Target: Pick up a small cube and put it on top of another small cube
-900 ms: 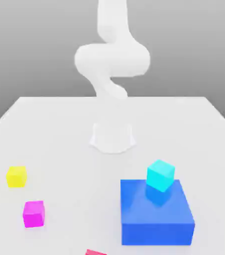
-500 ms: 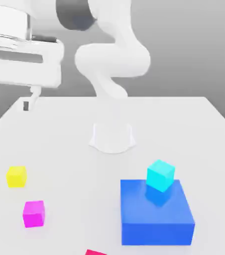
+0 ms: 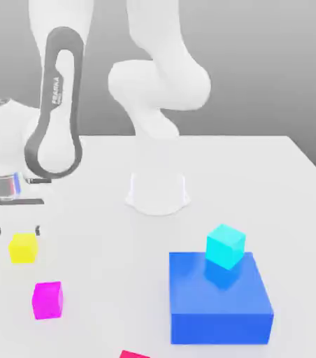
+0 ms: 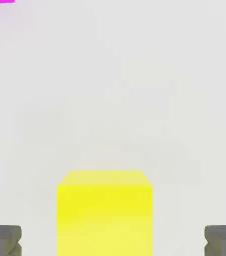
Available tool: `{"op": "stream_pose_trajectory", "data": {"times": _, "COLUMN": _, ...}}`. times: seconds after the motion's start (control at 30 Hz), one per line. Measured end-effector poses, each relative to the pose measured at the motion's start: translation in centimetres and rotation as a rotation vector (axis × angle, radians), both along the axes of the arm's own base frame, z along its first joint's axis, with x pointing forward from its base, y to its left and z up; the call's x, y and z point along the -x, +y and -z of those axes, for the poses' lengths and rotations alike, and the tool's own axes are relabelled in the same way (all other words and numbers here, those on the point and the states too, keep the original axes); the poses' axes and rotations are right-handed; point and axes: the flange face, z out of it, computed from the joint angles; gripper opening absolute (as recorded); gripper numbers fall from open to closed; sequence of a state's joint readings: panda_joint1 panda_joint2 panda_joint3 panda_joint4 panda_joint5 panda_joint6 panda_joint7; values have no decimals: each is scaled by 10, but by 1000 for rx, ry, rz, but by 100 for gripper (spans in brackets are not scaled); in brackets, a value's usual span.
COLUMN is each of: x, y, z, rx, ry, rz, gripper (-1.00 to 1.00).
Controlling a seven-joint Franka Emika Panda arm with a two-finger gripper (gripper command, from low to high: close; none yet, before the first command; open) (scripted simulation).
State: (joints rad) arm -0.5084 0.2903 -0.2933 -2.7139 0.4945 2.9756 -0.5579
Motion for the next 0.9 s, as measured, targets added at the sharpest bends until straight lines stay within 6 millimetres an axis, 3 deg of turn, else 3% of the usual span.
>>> {"op": "stream_pose_trajectory", "data": {"times": 0.03, "x": 1, "y": 1, "z": 9, "rx": -2, "ry": 0, "rz": 1, "gripper": -100}}
{"op": "stream_pose_trajectory", "data": {"times": 0.27, "x": 1, "y": 1, "z": 10, "rx": -5, "ry": 0, "rz": 1, "gripper": -100}}
{"op": "stream_pose_trajectory", "data": {"times": 0.5, "x": -3, "y": 2, "z": -47, "rx": -8, "ry": 0, "rz": -11, "gripper": -100}}
{"op": "stream_pose_trajectory", "data": {"times": 0.9, "x": -104, "y": 37, "z": -55, "rx": -33, "ry": 25, "rz": -352, "gripper": -100}}
